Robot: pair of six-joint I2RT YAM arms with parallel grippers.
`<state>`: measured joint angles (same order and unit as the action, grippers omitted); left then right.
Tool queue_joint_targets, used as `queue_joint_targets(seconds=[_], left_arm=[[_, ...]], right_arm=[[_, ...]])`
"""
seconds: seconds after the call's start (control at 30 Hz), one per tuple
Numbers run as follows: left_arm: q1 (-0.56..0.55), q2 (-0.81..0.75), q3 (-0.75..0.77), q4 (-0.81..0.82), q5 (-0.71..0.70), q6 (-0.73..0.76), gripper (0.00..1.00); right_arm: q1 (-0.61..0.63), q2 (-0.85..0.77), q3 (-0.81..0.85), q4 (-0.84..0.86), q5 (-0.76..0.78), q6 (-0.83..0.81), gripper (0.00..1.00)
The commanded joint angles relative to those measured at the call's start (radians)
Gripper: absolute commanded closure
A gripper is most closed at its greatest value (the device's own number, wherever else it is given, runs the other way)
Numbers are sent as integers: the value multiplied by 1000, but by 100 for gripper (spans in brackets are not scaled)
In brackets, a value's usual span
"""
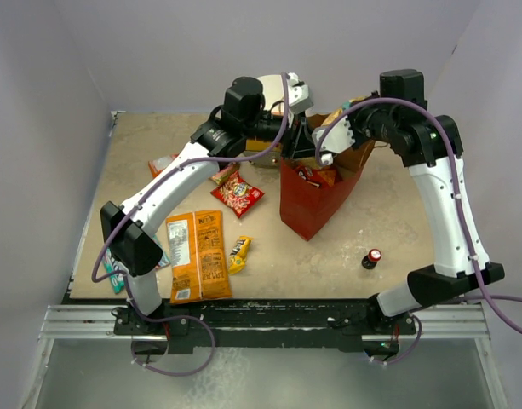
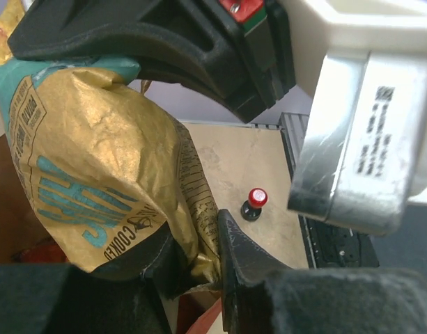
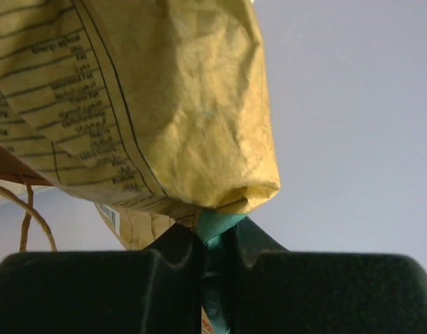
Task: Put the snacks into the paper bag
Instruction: Place the snack in the paper bag.
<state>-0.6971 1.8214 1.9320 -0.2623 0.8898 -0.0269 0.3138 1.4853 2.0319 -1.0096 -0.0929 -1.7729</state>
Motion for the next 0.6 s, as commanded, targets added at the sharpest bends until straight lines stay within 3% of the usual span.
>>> queue_joint_targets(seconds=[0.0,0.27,0.57], left_arm=[[-13,-8,9,96,21,-127,75],[-13,-5,-20,183,89,-264,92],[-12,5,-67,249,78,-327,99]], right_arm=[[1,6,19,102,-8,-28,100],[1,21,1,115,-41,-32,100],[1,35,-51,143,-30,-28,100]])
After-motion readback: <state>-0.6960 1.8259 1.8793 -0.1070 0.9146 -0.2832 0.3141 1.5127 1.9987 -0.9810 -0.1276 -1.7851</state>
